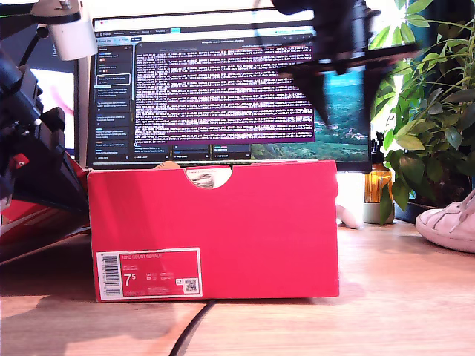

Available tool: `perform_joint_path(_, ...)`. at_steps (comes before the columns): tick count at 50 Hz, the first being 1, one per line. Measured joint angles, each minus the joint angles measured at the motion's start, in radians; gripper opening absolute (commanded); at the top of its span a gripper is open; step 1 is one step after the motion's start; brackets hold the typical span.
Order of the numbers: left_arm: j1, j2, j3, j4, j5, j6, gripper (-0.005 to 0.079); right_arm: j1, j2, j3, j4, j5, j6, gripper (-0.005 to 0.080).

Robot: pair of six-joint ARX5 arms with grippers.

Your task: Pack the white shoes by picking the first shoe and placing it inside the red shoebox, left side, then picking and rotating the second shoe and placing it in the shoebox

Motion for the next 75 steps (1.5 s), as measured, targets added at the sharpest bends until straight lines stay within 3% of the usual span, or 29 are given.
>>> perform_joint_path(5, 0.0, 0.0, 0.0, 0.0, 0.0, 0.0, -0.0011, -0.027, -0.018, -0.003, 0.0, 0.002, 0.0, 0.0502)
perform_joint_path(16, 0.0, 0.0, 0.0, 0.0, 0.0, 0.0, -0.0011, -0.058, -0.155, -0.108, 0.002, 0.022, 0.016, 0.0505)
perform_joint_path(45, 0.0, 0.0, 0.0, 0.0, 0.0, 0.0, -0.0011, -0.222, -0.48, -0.664, 0.0, 0.035, 0.227, 0.0555)
perform_joint_path(65, 0.0, 0.0, 0.0, 0.0, 0.0, 0.0, -0.0011, -0.288, -0.536, -0.765, 0.003, 0.035, 0.296, 0.0554)
perform_joint_path(75, 0.0, 0.0, 0.0, 0.0, 0.0, 0.0, -0.0011, -0.313, -0.536, -0.801, 0.09, 0.027, 0.295, 0.0554)
